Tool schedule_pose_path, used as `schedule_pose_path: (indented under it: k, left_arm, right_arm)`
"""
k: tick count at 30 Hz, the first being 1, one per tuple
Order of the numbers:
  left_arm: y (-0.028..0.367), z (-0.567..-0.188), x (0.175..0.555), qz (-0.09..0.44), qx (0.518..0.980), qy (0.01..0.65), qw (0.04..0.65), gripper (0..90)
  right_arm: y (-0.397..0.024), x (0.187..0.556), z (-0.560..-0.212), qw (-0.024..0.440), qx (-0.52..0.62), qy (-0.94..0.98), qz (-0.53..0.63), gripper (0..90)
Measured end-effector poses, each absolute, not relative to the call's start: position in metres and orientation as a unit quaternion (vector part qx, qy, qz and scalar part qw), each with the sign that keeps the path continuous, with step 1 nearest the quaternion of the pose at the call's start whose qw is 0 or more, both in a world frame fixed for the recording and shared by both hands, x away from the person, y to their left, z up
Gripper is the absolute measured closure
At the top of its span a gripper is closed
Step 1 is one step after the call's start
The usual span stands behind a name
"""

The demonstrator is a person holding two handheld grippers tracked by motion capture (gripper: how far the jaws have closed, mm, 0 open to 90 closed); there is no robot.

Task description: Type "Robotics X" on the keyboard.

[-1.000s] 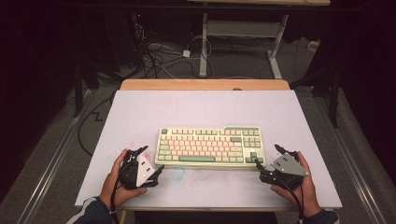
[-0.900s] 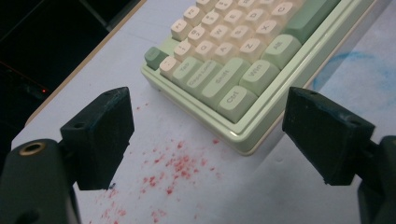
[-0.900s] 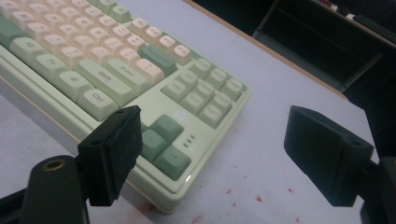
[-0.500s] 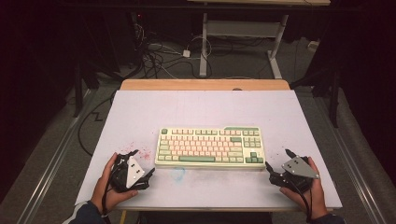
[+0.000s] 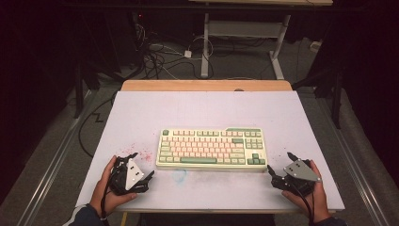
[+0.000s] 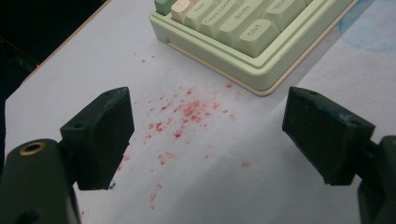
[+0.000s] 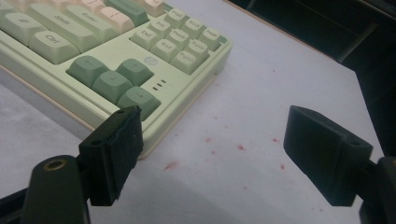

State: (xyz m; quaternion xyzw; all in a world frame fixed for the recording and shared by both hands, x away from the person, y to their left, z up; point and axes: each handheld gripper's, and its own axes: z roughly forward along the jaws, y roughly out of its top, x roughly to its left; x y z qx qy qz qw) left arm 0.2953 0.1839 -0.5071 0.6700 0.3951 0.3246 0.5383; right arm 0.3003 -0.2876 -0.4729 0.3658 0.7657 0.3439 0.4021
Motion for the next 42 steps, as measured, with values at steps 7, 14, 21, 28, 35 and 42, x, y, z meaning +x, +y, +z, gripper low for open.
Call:
schedule_pose_path:
  k: [7,14,21,28,35,42]
  left_arm:
    - [0.1818,-0.5084,0.2936,0.321,0.676,0.390,0.537,15.4]
    - [0.1809,-0.5102,0.2942,0.318,0.680,0.389,0.534,15.4]
    - [0.1798,-0.5112,0.2937,0.316,0.685,0.387,0.531,15.4]
    - [0.1797,-0.5114,0.2939,0.315,0.687,0.386,0.530,15.4]
    - [0.1787,-0.5121,0.2950,0.311,0.689,0.387,0.527,15.4]
    - [0.1779,-0.5125,0.2963,0.309,0.692,0.388,0.525,15.4]
  right_arm:
    - [-0.2855,0.2984,-0.4723,0.404,0.362,0.767,0.342,20.6]
    - [-0.2840,0.2995,-0.4735,0.402,0.359,0.771,0.339,20.5]
    - [-0.2839,0.2987,-0.4731,0.400,0.362,0.769,0.342,20.5]
    - [-0.2830,0.2993,-0.4738,0.399,0.361,0.771,0.340,20.5]
    - [-0.2836,0.2998,-0.4745,0.397,0.361,0.773,0.339,20.6]
    - [-0.2847,0.3003,-0.4751,0.395,0.362,0.773,0.340,20.6]
